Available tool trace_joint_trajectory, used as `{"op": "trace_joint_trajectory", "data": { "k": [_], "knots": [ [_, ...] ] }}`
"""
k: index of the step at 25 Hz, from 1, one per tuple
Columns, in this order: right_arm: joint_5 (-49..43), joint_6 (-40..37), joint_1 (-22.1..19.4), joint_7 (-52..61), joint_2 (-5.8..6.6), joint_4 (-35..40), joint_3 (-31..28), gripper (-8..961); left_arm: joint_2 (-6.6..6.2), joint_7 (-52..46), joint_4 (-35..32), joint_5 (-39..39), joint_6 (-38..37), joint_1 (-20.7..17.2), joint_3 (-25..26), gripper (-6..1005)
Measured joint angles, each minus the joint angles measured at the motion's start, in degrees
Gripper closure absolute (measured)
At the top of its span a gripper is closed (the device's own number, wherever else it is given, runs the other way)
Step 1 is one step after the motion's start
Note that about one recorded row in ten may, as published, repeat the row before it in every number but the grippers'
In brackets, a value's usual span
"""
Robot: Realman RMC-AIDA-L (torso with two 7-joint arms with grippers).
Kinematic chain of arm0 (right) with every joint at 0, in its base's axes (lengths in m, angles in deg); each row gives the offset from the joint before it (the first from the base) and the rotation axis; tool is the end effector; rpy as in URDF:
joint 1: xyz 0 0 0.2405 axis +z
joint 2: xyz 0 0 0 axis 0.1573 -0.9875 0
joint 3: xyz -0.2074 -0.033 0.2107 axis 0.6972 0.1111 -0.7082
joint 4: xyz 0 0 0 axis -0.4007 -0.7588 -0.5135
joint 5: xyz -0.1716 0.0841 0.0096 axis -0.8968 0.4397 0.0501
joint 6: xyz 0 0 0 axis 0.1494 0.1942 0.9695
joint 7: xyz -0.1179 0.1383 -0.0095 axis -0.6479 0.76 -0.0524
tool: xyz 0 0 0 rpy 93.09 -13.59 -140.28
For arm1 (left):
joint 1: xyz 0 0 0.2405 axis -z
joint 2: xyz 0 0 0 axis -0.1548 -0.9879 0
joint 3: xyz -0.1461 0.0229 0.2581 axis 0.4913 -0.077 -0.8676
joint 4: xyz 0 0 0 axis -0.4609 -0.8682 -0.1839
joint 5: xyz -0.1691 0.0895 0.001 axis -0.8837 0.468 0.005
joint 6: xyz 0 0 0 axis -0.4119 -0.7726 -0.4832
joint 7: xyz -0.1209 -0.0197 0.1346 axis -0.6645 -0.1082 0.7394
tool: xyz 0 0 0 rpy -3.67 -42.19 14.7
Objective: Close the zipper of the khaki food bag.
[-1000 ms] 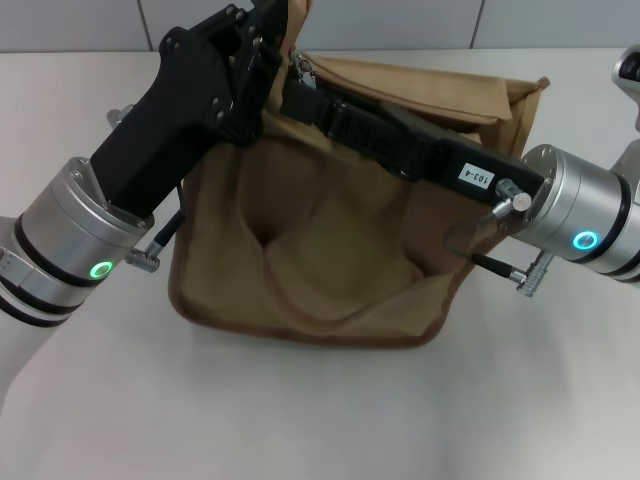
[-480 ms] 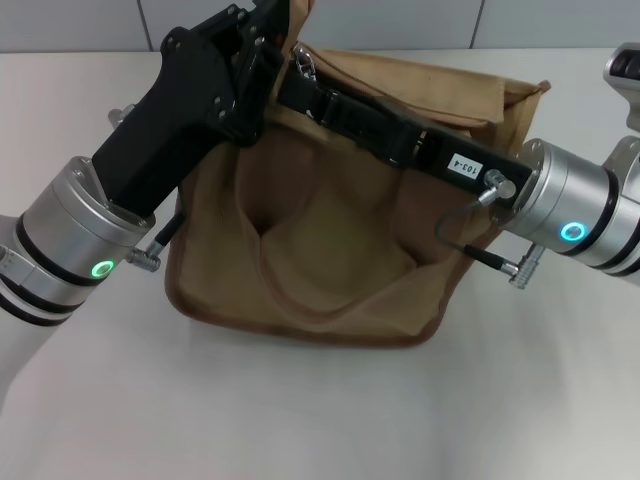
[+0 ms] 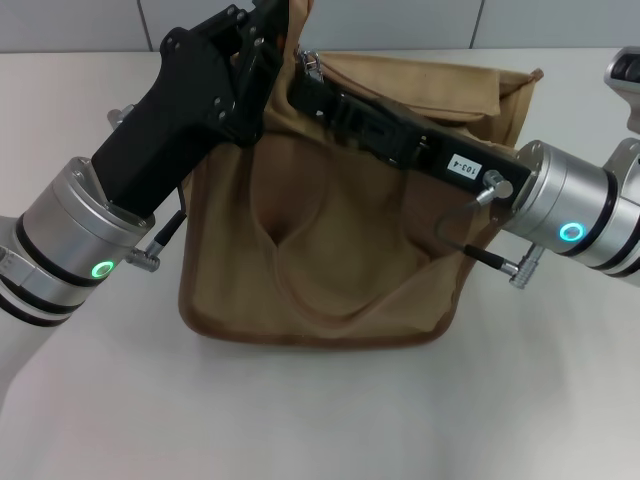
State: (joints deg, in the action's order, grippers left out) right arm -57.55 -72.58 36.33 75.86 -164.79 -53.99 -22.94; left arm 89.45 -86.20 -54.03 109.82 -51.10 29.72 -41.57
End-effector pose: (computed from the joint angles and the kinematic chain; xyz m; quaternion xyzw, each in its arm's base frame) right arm 0.1427 0.3487 -0.0889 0.7888 -0.3183 -0.5247 0.0356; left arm -0.1657 0.3305 -0.0389 -0.7402 -0.0920 -0.6301 0.2161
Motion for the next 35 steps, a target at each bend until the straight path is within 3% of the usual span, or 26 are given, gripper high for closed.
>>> {"op": "trace_joint_trajectory", "data": {
  "k": [5,23,35],
  "knots": [
    [0.0,0.2,-0.3,-1.0,0.00,0.0,0.0,948,0.00,0.0,0.0,0.0,0.0,-0.3,0.0,870],
    [0.0,0.8,-3.2,0.5,0.33,2.5,0.0,933,0.00,0.0,-0.6,-0.4,-0.3,-2.9,2.2,868],
    [0.1,1.1,-9.2,4.8,0.52,8.2,-2.3,923,-0.20,-0.2,-1.9,-0.5,-0.6,-5.7,5.1,866]
  ]
}}
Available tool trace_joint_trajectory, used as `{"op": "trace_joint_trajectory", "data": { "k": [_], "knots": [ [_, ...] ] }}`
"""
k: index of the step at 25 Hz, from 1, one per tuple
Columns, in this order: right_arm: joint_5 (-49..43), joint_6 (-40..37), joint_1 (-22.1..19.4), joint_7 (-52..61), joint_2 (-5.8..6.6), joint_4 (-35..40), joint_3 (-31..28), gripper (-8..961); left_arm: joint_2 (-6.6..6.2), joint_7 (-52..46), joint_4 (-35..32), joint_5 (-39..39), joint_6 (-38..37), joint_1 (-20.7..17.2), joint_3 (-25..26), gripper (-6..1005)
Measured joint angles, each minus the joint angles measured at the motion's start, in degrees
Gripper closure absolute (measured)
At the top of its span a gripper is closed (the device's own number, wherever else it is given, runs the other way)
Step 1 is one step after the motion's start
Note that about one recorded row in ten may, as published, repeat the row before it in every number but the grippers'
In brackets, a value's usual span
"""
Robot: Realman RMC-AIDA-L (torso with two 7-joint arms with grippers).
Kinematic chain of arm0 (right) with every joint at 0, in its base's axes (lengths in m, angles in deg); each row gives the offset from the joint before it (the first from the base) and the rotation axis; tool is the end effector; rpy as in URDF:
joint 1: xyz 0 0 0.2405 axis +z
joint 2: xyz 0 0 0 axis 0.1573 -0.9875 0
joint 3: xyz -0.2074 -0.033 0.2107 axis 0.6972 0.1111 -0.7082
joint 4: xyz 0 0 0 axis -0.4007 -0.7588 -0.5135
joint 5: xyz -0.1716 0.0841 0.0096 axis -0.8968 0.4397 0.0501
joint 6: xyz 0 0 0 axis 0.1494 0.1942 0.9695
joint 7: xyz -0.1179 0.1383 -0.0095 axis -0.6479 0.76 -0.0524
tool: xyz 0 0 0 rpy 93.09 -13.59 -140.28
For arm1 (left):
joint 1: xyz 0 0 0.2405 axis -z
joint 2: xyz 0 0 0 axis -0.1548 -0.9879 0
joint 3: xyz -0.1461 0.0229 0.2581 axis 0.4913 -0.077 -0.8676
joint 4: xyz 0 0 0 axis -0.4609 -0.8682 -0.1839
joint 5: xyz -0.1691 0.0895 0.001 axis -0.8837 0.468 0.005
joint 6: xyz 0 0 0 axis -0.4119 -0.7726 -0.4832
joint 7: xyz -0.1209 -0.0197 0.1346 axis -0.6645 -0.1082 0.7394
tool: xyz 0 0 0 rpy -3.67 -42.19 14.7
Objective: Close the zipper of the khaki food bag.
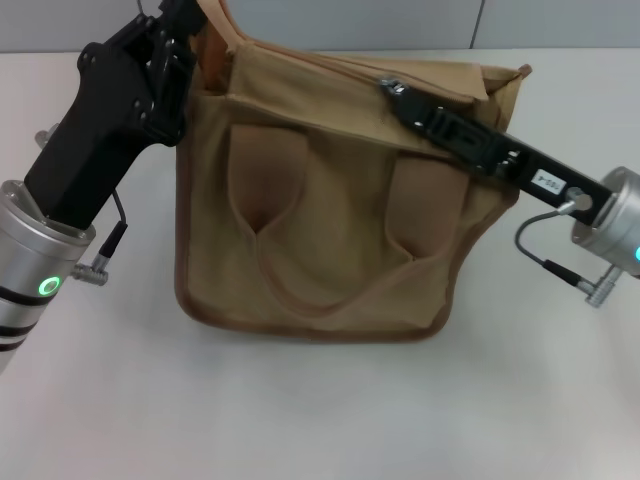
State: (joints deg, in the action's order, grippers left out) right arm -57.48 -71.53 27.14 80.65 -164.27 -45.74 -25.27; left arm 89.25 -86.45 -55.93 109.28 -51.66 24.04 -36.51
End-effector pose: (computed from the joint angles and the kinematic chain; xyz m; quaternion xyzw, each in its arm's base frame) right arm 0.2079 0.3471 -0.0642 -0.7691 0.3704 0.5185 0.0500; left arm -0.2019 0.3242 -0.0198 -0.7117 -0.1148 -0.6296 0.2895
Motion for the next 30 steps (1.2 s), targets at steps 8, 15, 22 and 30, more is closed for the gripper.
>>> {"op": "trace_joint_trajectory", "data": {
  "k": [8,15,22,30],
  "knots": [
    [0.1,0.0,-3.2,2.1,0.11,2.8,-0.6,916,-0.03,-0.3,-0.5,0.0,-0.1,-1.2,1.3,865],
    [0.2,-0.7,-5.5,1.9,0.17,3.7,-3.4,910,-0.13,-0.3,-0.5,0.0,-0.1,-1.8,1.8,863],
    [1.1,-6.2,-6.5,-5.6,0.07,3.7,-5.0,905,-0.10,0.2,-1.5,0.0,2.9,-2.2,1.8,862],
    [1.5,-9.7,-7.9,-12.4,0.01,3.6,-5.0,717,-0.34,-0.4,-3.5,-0.2,4.0,-3.2,2.9,861]
  ]
}}
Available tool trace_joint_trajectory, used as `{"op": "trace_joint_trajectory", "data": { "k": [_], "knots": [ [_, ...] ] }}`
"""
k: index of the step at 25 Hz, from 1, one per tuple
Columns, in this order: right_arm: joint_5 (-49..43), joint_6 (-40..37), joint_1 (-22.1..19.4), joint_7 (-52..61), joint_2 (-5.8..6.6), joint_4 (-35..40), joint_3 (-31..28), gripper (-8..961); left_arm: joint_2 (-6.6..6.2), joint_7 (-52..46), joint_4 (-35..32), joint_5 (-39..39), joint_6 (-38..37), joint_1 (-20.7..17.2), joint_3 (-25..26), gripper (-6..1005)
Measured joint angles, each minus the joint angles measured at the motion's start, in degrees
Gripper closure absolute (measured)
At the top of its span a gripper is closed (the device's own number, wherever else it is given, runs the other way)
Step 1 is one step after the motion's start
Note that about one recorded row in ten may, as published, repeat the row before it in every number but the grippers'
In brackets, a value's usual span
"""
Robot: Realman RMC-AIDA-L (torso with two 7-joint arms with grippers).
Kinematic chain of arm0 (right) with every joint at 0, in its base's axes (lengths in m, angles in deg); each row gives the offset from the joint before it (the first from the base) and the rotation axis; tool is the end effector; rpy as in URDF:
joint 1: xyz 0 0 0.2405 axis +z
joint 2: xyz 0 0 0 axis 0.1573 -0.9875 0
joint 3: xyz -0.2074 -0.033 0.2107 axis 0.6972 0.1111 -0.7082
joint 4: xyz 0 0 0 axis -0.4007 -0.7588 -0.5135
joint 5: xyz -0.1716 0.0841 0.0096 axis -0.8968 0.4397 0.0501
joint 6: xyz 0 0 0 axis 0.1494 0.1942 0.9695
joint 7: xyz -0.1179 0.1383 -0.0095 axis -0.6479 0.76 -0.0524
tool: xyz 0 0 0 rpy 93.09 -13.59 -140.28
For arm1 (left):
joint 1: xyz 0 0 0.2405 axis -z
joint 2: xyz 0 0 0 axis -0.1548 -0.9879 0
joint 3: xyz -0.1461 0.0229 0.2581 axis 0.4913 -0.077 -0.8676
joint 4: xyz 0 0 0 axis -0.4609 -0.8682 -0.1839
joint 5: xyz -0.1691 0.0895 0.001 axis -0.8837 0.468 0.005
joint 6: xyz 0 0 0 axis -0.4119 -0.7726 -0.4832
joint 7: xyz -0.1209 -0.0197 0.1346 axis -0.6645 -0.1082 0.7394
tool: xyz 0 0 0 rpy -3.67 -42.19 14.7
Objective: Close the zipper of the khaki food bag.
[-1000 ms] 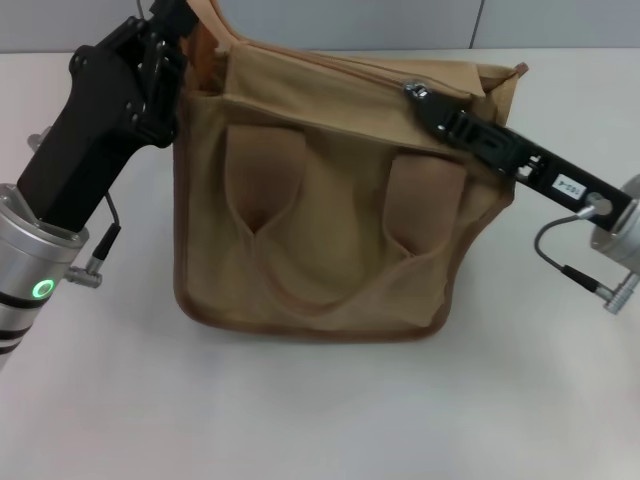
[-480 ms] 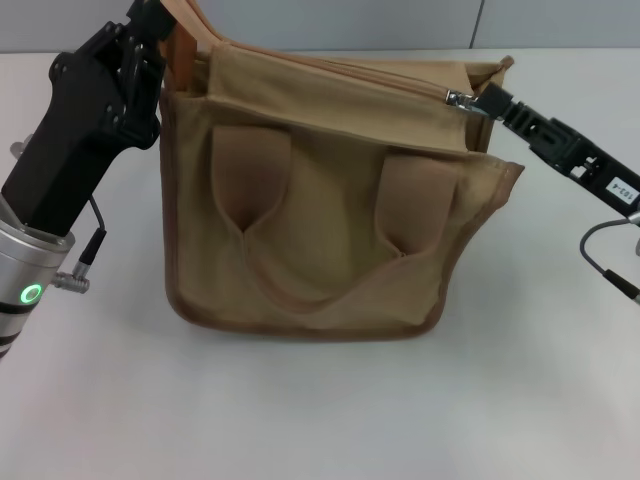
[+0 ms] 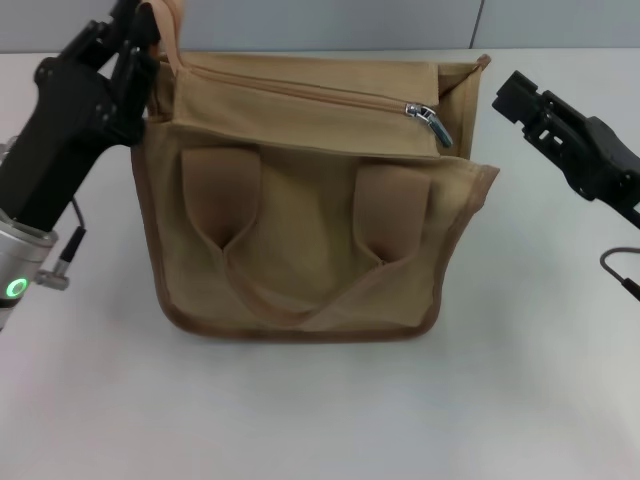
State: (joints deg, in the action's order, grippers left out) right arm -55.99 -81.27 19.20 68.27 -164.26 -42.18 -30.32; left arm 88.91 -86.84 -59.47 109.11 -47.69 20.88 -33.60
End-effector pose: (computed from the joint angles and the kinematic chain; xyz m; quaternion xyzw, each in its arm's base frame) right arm 0.2396 0.3136 -0.0265 -0.7623 0.2737 0.5677 0.1470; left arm -0.2330 0.3296 -0.0103 -0.7132 -0.1342 -0.5922 0.3502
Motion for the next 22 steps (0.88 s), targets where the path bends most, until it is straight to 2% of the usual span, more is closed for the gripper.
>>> {"op": "trace_joint_trajectory", "data": {
  "k": [1,6,7,8,11,12,14,20,21,22],
  "knots": [
    [0.0,-0.2,-0.1,-0.7,-0.01,0.0,0.0,677,0.00,0.0,-0.4,0.0,-0.1,-0.3,0.3,861],
    [0.0,0.0,-0.8,-3.8,-0.06,-0.4,-0.1,477,-0.06,-0.1,-3.5,0.0,-1.5,-3.2,3.9,698],
    [0.0,0.0,-1.4,-5.3,-0.08,-0.7,-0.7,457,-0.19,-2.4,-6.3,0.0,-1.5,-5.7,6.5,665],
    [0.0,0.0,-1.4,-5.3,-0.08,-0.7,-0.7,438,-0.19,-2.4,-6.3,0.0,-1.5,-5.7,6.5,623],
    [0.1,-0.8,-2.1,-7.4,-0.09,-0.9,-1.3,379,-0.40,-4.3,-8.8,0.0,-1.6,-8.8,8.1,498],
    [0.1,-1.0,-2.2,-8.4,-0.09,-0.9,-1.4,359,-0.45,-4.6,-10.3,0.0,-1.6,-11.4,8.8,456],
    [0.1,-1.1,-2.2,-8.7,-0.09,-0.9,-1.4,320,-0.43,-4.4,-11.0,0.0,-1.6,-12.7,9.1,405],
    [0.1,-1.9,-2.0,-11.1,-0.17,-1.3,-1.4,331,-0.82,-2.2,-14.2,1.0,-4.3,-20.9,9.8,252],
    [0.1,-2.4,-2.0,-12.8,-0.22,-1.7,-1.4,331,-1.23,-2.7,-15.7,2.6,-5.6,-22.2,8.3,227],
    [0.0,-3.7,-1.7,-16.6,-0.27,-2.8,-1.1,331,-2.06,-3.2,-17.9,5.2,-7.7,-23.7,4.3,201]
  ]
}}
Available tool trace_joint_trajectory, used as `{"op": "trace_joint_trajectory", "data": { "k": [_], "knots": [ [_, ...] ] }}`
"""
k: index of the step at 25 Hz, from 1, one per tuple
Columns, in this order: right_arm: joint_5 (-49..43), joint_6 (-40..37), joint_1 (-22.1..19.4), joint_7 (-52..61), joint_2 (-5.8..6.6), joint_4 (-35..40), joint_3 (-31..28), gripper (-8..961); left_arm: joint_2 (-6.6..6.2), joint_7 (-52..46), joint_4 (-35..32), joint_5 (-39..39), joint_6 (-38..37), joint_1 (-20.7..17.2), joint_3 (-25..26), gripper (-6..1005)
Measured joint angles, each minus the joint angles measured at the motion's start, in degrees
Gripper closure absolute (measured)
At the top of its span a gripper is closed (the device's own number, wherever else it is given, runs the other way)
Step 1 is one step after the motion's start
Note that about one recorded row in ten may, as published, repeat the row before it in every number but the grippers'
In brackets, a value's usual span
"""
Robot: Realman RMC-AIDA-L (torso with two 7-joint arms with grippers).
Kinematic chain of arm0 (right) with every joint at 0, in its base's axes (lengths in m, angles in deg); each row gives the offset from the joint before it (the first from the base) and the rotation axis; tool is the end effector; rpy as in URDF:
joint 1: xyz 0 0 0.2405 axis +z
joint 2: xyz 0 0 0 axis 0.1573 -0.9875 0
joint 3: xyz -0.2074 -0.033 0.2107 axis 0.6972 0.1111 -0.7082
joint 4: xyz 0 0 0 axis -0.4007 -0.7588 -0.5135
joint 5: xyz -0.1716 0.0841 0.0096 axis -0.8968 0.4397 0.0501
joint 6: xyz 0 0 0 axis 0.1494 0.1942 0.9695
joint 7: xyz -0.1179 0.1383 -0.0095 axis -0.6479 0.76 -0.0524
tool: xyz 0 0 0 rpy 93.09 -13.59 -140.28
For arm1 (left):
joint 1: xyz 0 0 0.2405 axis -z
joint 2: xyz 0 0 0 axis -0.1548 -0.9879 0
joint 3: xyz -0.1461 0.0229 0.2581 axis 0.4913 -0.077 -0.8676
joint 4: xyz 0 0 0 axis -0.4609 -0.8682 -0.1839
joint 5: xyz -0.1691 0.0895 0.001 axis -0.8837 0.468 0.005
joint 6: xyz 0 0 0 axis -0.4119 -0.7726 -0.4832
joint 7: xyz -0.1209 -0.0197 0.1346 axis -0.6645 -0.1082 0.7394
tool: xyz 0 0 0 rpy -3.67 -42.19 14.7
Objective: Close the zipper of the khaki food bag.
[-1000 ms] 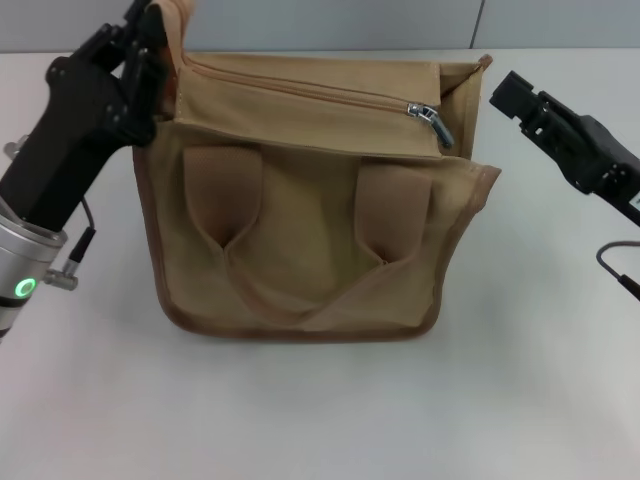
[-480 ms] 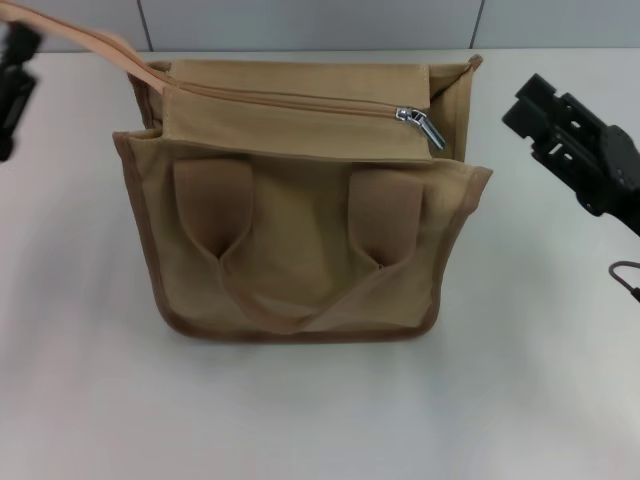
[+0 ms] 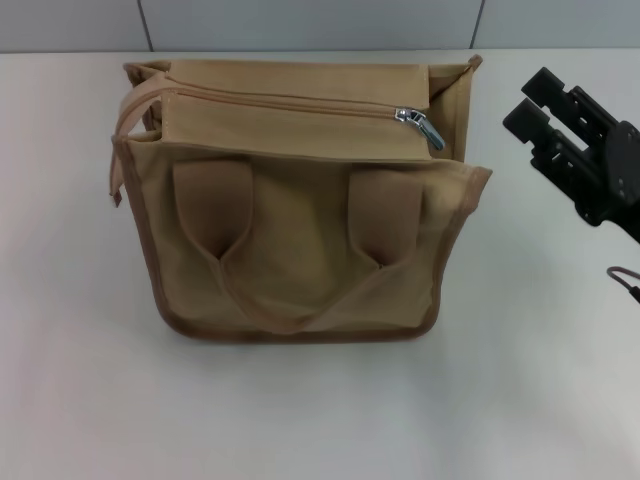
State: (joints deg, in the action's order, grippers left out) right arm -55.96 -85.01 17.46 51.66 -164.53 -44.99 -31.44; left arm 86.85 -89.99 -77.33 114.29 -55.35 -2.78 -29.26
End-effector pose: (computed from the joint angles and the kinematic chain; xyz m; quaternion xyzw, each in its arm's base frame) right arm 0.2390 0.2963 -0.0253 -0.7712 0.1719 0.5738 0.2155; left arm -0.3516 0.2063 0.0470 -0.7365 -0.1454 -0.4610 0.4731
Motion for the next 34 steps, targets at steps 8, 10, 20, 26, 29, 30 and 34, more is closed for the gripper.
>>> {"op": "trace_joint_trajectory", "data": {
  "k": [8,10,20,26,29,30,34],
  "knots": [
    [-9.5,-2.1,5.8,-4.1,0.35,4.9,15.0,332,-2.40,-0.7,-4.6,5.5,-1.5,1.6,-23.1,189],
    [-12.7,-0.6,7.4,-5.0,0.16,6.2,22.1,331,-2.52,-2.5,-5.6,6.8,-1.3,3.7,-28.0,189],
    [-12.7,7.7,5.1,-14.9,-0.18,-0.2,25.8,323,-1.38,-3.7,-6.7,17.3,0.0,9.7,-30.4,189],
    [-12.1,8.2,4.8,-17.3,-0.20,-2.4,24.7,322,-0.89,-3.4,-7.2,17.7,0.4,9.7,-30.5,189],
    [-12.1,8.6,4.9,-17.4,-0.20,-3.0,23.9,322,-0.57,-3.6,-7.2,18.4,0.4,9.8,-30.6,189],
    [-12.1,8.7,5.0,-17.4,-0.19,-3.2,23.6,322,-0.45,-3.6,-7.2,18.4,0.4,9.7,-30.6,189],
    [-12.1,8.7,5.0,-17.5,-0.17,-3.4,23.6,322,0.23,-3.1,-7.3,18.6,0.7,9.4,-30.6,189]
  ]
}}
